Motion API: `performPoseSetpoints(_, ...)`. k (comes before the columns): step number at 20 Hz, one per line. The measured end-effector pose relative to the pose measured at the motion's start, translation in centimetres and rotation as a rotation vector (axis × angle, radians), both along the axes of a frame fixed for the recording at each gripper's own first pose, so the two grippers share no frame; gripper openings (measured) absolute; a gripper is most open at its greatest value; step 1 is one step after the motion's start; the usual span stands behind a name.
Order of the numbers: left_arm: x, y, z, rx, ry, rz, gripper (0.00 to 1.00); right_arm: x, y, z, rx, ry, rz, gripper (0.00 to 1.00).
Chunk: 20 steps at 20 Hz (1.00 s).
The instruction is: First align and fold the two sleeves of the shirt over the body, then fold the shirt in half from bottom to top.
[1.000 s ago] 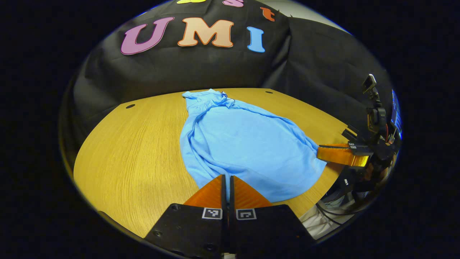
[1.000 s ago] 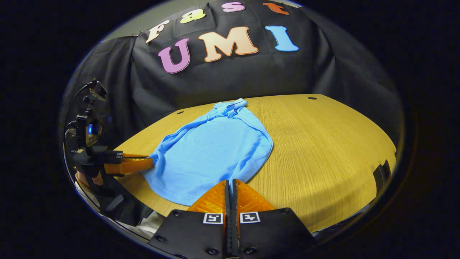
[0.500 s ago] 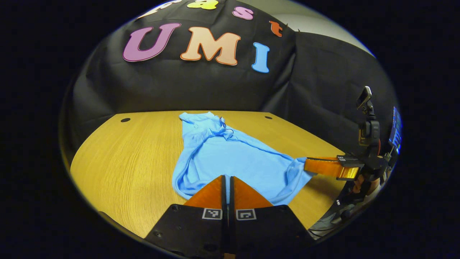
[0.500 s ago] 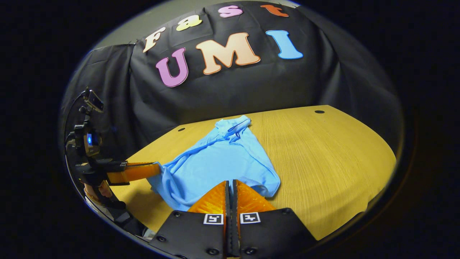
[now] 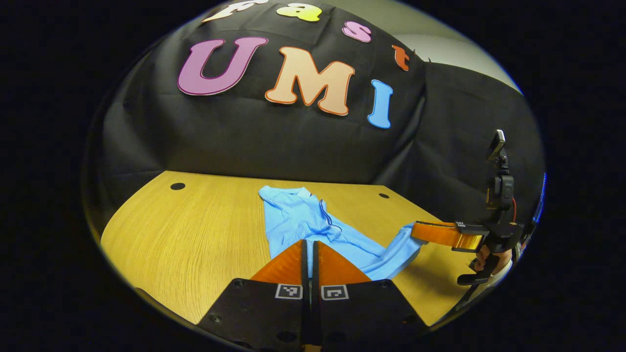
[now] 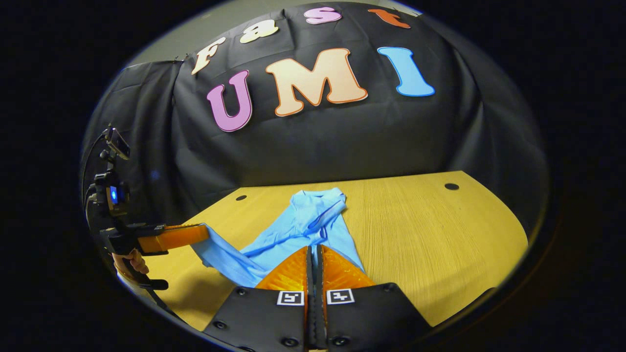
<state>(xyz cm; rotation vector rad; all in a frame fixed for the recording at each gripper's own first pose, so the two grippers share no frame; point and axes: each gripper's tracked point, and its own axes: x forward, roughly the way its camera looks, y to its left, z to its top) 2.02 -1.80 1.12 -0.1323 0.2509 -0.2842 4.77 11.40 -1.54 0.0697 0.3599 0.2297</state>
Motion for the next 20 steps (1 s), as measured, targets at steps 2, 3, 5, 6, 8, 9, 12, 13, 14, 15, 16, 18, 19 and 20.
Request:
performPoseSetpoints(2,2.1,0.5,0.3,-0.011,0.009,0.012,0.0,2.7,-0.6,0.9,-0.013,-0.018,-0.025,0.03)
performPoseSetpoints(3,3.2,0.7,0.7,-0.021,0.007,0.017,0.0,4.1,-0.9,1.2,-0.017,-0.027,-0.036,0.0)
performPoseSetpoints(5,5.5,1.2,1.5,-0.024,0.005,0.034,0.0,6.6,-1.3,1.4,-0.019,-0.023,-0.05,0.02)
performPoseSetpoints(6,6.8,1.7,1.7,-0.017,0.006,0.056,0.0,7.9,-1.5,1.5,-0.007,-0.014,-0.058,0.02)
performPoseSetpoints(8,9.3,2.4,2.5,0.004,-0.004,0.084,0.0,10.6,-1.6,1.5,0.028,0.012,-0.063,0.02)
performPoseSetpoints(9,10.5,2.6,2.8,0.01,-0.011,0.092,0.0,11.7,-1.7,1.3,0.041,0.025,-0.065,0.02)
performPoseSetpoints(12,14.3,3.1,2.9,0.044,-0.016,0.12,0.0,15.7,-1.3,1.0,0.073,0.071,-0.075,0.03)
performPoseSetpoints(13,15.8,3.4,2.9,0.049,-0.02,0.131,0.0,17.0,-1.0,0.7,0.091,0.087,-0.077,0.03)
performPoseSetpoints(14,17.3,3.6,2.8,0.045,-0.018,0.143,0.0,18.4,-0.7,0.4,0.105,0.102,-0.08,0.02)
performPoseSetpoints(15,18.5,3.8,2.6,0.042,-0.016,0.147,0.0,19.6,-0.7,0.1,0.111,0.11,-0.087,0.02)
performPoseSetpoints(16,19.8,4.1,2.3,0.038,-0.015,0.16,0.0,21.0,-0.6,-0.1,0.115,0.111,-0.094,0.02)
performPoseSetpoints(18,22.3,5.3,1.9,0.031,-0.011,0.187,0.0,23.6,-0.8,-0.3,0.125,0.105,-0.116,0.03)
performPoseSetpoints(19,23.4,5.9,1.5,0.025,-0.006,0.2,0.0,25.0,-1.0,-0.7,0.132,0.106,-0.13,0.03)
performPoseSetpoints(20,24.5,6.4,1.2,0.019,0.0,0.214,0.0,26.2,-1.3,-1.1,0.136,0.107,-0.145,0.0)
